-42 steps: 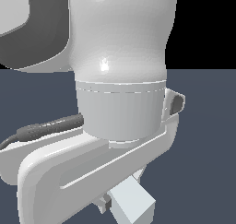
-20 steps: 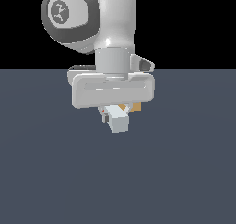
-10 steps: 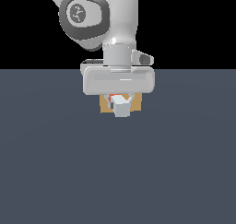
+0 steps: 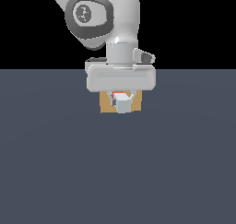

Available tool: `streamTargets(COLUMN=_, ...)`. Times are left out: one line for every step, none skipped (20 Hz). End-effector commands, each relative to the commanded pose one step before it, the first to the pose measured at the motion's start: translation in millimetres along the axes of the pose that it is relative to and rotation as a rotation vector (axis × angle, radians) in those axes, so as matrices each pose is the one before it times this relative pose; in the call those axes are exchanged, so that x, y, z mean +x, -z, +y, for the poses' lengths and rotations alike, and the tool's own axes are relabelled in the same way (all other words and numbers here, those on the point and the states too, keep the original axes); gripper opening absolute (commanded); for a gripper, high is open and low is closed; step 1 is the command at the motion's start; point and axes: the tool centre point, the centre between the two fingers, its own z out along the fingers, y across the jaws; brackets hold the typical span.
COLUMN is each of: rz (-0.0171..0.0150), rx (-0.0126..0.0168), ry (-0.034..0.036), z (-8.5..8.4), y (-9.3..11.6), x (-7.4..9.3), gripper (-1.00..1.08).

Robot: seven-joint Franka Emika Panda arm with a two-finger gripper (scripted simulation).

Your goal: Insert the peg into the horizontal hole in a box.

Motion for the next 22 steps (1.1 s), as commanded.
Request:
streamTargets(rz=-0.00028, rx=-0.00266, ry=-0.00196, z=1.20, y=1.50, x=-0.19, gripper=-1.00)
streamTargets(rz=0.00000, rx=0.00000, ry=0.00000, z=0.00, y=0.00, x=0.00, gripper=-1.00)
streamTargets(rz=0.00015, rx=0.00272, ry=0.00081, z=-0.99, y=-1.43, x=0.14, gripper=-1.00)
streamTargets(rz=0.00015, rx=-0.00096, ry=-0.00013, z=0.55, y=0.48, x=0.02, gripper=-1.00)
streamTargets(rz=0.00044, rx=-0.00295, ry=-0.00041, z=1.32, y=1.55, x=-0.01, gripper=-1.00)
streamTargets(rz=0.00017, rx=-0.00117, ry=-0.00016, z=0.53, y=0.62, x=0.00, gripper=-1.00)
streamTargets(rz=0.00000, rx=0.00000, ry=0.00000, z=0.00, y=0.00, x=0.00, gripper=-1.00)
streamTargets(rz=0.00000, rx=0.00000, ry=0.00000, z=0.00, y=0.00, x=0.00, gripper=-1.00)
streamTargets(rz=0.00000, rx=0.00000, ry=0.00000, z=0.00, y=0.00, x=0.00, gripper=-1.00)
streamTargets(rz=-0.00001, rx=0.00301, ry=0.00005, z=-1.03, y=-1.52, x=-0.01, gripper=-1.00)
streamTargets(rz=0.00000, rx=0.00000, ry=0.00000, z=-0.03, y=0.00, x=0.38, gripper=-1.00)
streamTargets(rz=0.00000, rx=0.00000, ry=0.00000, z=-0.10, y=0.00, x=1.17, gripper=-1.00)
streamTargets(rz=0.00000, rx=0.00000, ry=0.00000, z=-0.14, y=-0.01, x=1.96, gripper=-1.00)
streamTargets(rz=0.00000, rx=0.00000, ry=0.00000, z=-0.16, y=-0.01, x=2.74, gripper=-1.00)
streamTargets(rz=0.00000, rx=0.00000, ry=0.00000, z=-0.16, y=-0.01, x=3.53, gripper=-1.00)
streamTargets(rz=0.00000, rx=0.00000, ry=0.00000, z=-0.15, y=-0.02, x=4.31, gripper=-1.00)
streamTargets(rz=0.00005, rx=-0.00069, ry=0.00005, z=-0.18, y=0.41, x=5.12, gripper=-1.00)
streamTargets(rz=0.00000, rx=0.00000, ry=0.00000, z=-0.08, y=-0.02, x=5.88, gripper=-1.00)
streamTargets(rz=0.00000, rx=0.00000, ry=0.00000, z=-0.05, y=-0.02, x=6.67, gripper=-1.00)
streamTargets(rz=0.00000, rx=0.00000, ry=0.00000, z=-0.02, y=-0.03, x=7.45, gripper=-1.00)
streamTargets(rz=0.00002, rx=-0.00069, ry=-0.00001, z=-0.07, y=0.40, x=8.23, gripper=-1.00)
streamTargets(rz=0.00000, rx=0.00000, ry=0.00000, z=0.01, y=-0.03, x=8.93, gripper=-1.00)
